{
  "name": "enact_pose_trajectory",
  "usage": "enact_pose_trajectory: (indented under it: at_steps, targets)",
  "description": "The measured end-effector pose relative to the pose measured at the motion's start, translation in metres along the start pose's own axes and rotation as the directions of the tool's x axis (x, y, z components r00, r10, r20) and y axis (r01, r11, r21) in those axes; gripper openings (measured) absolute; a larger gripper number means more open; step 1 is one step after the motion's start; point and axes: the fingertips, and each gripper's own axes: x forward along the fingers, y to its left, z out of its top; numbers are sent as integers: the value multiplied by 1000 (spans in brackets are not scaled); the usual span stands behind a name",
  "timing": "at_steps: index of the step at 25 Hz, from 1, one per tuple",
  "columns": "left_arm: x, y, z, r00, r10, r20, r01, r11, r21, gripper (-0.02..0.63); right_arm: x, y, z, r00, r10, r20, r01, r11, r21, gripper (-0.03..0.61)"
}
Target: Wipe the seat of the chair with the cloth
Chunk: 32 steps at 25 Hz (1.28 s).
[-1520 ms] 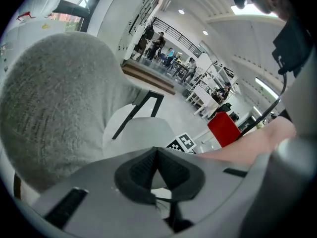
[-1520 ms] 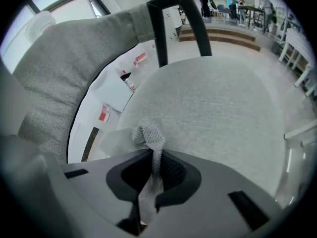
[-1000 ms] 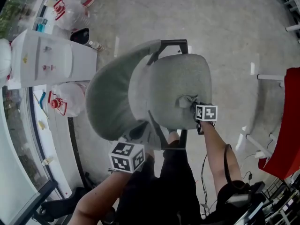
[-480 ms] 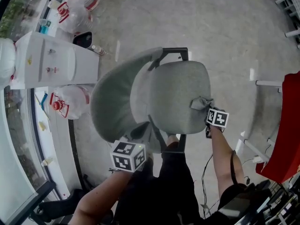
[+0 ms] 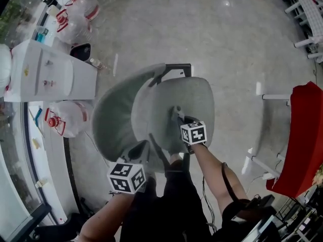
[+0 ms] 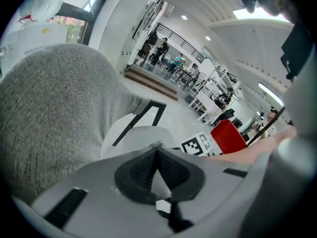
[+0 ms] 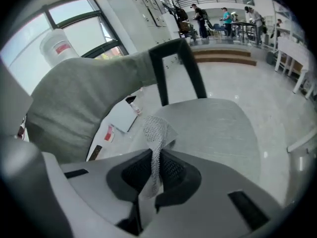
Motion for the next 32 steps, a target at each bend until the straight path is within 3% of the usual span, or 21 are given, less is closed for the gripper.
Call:
enact_pose_trajectory:
  at_steps: [7,13,21,32]
  targets:
    - [-6,16,-1,999,31,15,-31,999,-25,6,52,77,4,985,157,-71,-163,983,-87,31]
    - [-9,35,-6,998,55,7,-54,997,-54,6,92,86,0,982,150,-116,-161,982,-95,31]
    - [2,34,-15,999,49,-22,-50,997,-58,6,97,23,-5,993,42,-109,-42,999,-5,31]
    - [29,7,-6,999,11,-46,-11,1000,-6,6,48,-80,-14,994,-72,-82,81,990,119,31]
